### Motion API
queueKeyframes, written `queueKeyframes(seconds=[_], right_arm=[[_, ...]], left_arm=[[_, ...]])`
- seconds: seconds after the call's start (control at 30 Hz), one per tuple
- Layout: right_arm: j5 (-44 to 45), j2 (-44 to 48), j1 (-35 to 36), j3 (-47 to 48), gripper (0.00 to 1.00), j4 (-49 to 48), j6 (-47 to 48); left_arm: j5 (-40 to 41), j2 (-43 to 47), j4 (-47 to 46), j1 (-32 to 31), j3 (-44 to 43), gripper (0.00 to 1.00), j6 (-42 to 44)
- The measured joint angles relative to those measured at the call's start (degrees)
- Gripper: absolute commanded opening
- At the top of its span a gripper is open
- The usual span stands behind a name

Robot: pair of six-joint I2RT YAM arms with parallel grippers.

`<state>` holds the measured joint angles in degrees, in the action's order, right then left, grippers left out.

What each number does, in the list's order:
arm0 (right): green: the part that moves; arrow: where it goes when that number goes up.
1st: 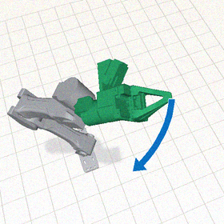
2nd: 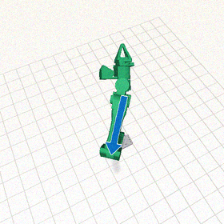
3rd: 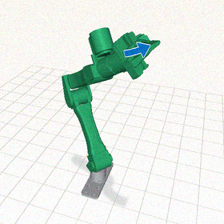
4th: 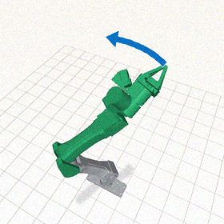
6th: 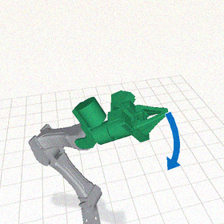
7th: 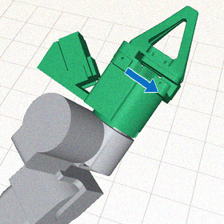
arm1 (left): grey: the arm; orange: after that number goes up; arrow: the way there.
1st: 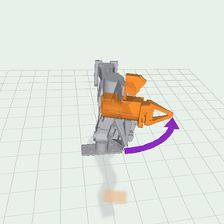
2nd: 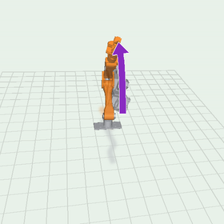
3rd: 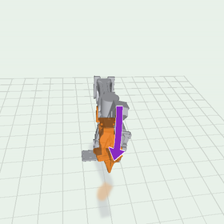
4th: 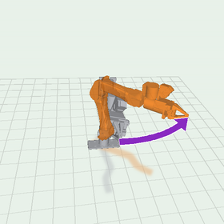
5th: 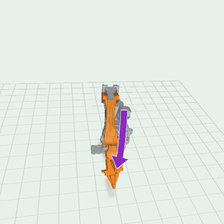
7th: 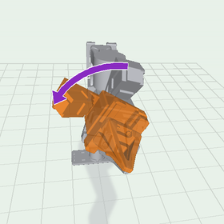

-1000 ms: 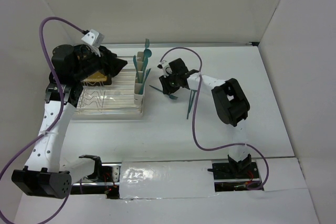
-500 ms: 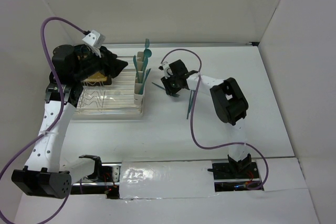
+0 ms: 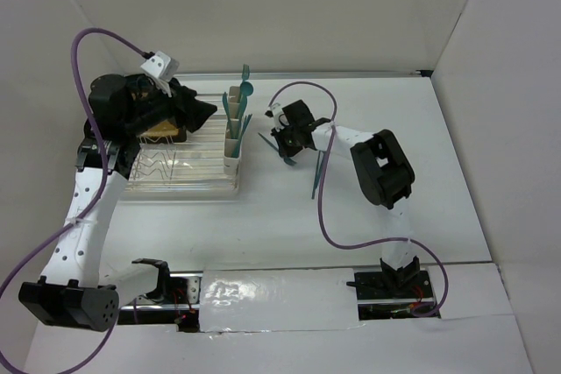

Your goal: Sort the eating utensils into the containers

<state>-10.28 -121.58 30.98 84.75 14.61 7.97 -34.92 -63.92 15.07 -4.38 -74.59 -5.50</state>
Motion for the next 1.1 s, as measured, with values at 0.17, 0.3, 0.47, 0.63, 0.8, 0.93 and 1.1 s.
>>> queueKeyframes(seconds=[0.17, 0.3, 0.47, 0.63, 0.8, 0.93, 1.1], right_arm=[[-1.9, 3.8, -0.3, -4.4, 0.00, 0.9, -1.4], [-3.5, 11.8, -0.4, -7.6, 0.00, 6.9, -1.9], [-7.1, 24.4, -1.4, -7.6, 0.00, 10.5, -1.8], [-9.7, 32.8, -2.4, -8.1, 0.00, 13.4, -2.0], [-10.7, 37.6, -2.4, -9.3, 0.00, 16.9, -2.4], [-12.4, 39.6, -2.4, -9.4, 0.00, 17.7, -3.3], [-13.8, 42.8, -2.4, -9.6, 0.00, 17.7, -4.6]], left_arm=[[-1.9, -2.0, 1.9, -1.0, -2.7, 0.94, 3.7], [-8.6, -5.4, 4.7, -2.6, -6.4, 0.98, 11.2], [-16.2, -8.0, 7.0, -5.9, -7.8, 0.93, 23.7], [-24.4, -8.5, 7.2, -8.0, -6.5, 0.91, 34.9], [-27.3, -10.8, 7.1, -12.2, -6.5, 0.87, 41.8], [-24.2, -15.3, 8.3, -18.5, -7.5, 0.83, 46.8], [-16.0, -18.9, 9.6, -24.6, -7.5, 0.79, 51.7]])
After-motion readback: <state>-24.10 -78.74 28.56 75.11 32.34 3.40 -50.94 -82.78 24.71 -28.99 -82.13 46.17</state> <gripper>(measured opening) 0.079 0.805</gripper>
